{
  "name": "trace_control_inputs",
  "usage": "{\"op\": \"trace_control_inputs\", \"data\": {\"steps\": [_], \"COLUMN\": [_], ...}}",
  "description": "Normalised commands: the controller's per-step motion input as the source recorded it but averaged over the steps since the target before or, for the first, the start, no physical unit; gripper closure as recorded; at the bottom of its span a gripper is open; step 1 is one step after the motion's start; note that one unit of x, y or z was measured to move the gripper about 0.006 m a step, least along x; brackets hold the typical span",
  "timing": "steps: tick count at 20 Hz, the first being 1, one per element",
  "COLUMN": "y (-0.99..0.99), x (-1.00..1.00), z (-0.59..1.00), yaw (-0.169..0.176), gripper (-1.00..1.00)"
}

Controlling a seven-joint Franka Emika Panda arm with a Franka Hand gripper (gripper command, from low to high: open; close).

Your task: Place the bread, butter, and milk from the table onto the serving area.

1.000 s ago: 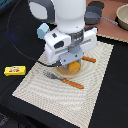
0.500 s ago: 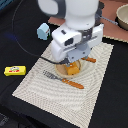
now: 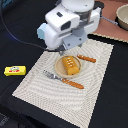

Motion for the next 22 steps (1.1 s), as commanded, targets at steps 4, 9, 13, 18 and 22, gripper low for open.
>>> {"op": "trace_control_inputs", "data": {"steps": [4, 9, 13, 18, 22], "y": [-0.40, -0.44, -0.43, -0.30, -0.13], "x": [-1.00, -1.00, -1.00, -0.84, -0.59], "z": [-0.04, -0.12, -0.18, -0.26, -0.27], "yaw": [0.000, 0.000, 0.000, 0.069, 0.174], "gripper": [-1.00, -1.00, -1.00, -1.00, -1.00]}}
